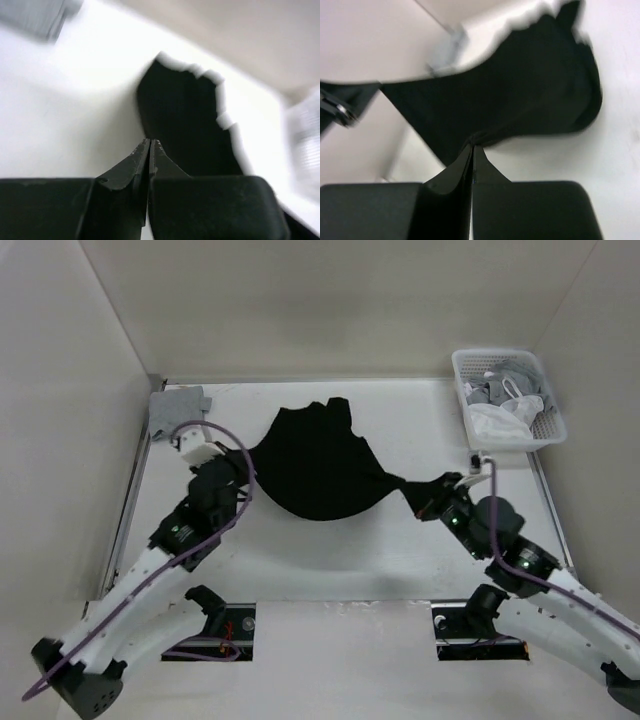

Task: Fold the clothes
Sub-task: Flatten the tank top out

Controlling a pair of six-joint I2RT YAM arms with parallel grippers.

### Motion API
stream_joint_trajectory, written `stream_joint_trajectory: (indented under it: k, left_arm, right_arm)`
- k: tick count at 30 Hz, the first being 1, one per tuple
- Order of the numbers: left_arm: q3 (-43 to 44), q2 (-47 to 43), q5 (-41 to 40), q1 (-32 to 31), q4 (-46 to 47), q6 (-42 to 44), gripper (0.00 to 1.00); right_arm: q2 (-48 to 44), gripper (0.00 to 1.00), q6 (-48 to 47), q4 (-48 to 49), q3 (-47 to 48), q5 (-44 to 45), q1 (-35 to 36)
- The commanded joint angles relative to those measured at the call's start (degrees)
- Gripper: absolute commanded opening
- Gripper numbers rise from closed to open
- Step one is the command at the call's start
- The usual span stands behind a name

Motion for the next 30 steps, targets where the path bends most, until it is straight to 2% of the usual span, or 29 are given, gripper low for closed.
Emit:
stream_joint_trajectory:
  k: [1, 6, 9, 12, 15, 18, 21, 23, 26, 28, 30]
  left_arm:
    - [11.79, -7.66, -4.53, -2.6, -0.42, 2.28, 0.0]
    - [27.18, -7.94, -4.09, -8.22, 6.07, 7.81, 0.0]
    - [36.14, -5.31, -4.09, -10.78, 10.56, 13.87, 0.0]
    - [44.94, -0.92, -4.0, -12.89, 11.71, 18.54, 0.0]
    - [50.14, 4.0, -5.05, -13.69, 13.37, 23.28, 0.0]
    - [50.32, 7.87, -5.49, -11.76, 15.4, 26.45, 0.0]
    - [47.52, 12.62, -3.83, -6.14, 13.92, 25.15, 0.0]
    - [42.79, 14.21, -0.85, -2.28, 12.33, 19.9, 0.0]
    - [36.18, 17.63, 8.44, 9.3, 11.72, 9.19, 0.0]
    - [36.16, 22.27, 16.44, 17.74, 10.84, 3.02, 0.0]
    - [39.4, 27.37, 21.03, 22.77, 9.96, -0.25, 0.0]
  right_arm:
    - [-0.96, 0.0, -8.85, -2.96, 15.58, 10.36, 3.87]
    - [5.44, 0.0, -23.6, -3.23, 40.54, 22.23, 13.53]
    - [11.06, 0.0, -33.44, -1.39, 54.08, 25.75, 18.63]
    - [18.79, 0.0, -42.25, -1.91, 67.97, 27.96, 21.02]
    - [24.25, 0.0, -45.96, -1.83, 74.68, 27.52, 21.11]
    - [27.33, 0.0, -45.61, -2.09, 75.48, 23.85, 14.81]
    - [31.02, 0.0, -38.52, -5.06, 73.21, 16.74, 3.57]
    - [33.48, 0.0, -31.58, -6.13, 69.79, 8.31, -5.04]
    - [38.66, 0.0, -23.66, -4.03, 65.56, -3.73, -14.98]
    - [43.05, 0.0, -21.8, -2.71, 66.16, -7.88, -18.69]
    - [49.28, 0.0, -20.39, -2.96, 70.36, -11.22, -22.2]
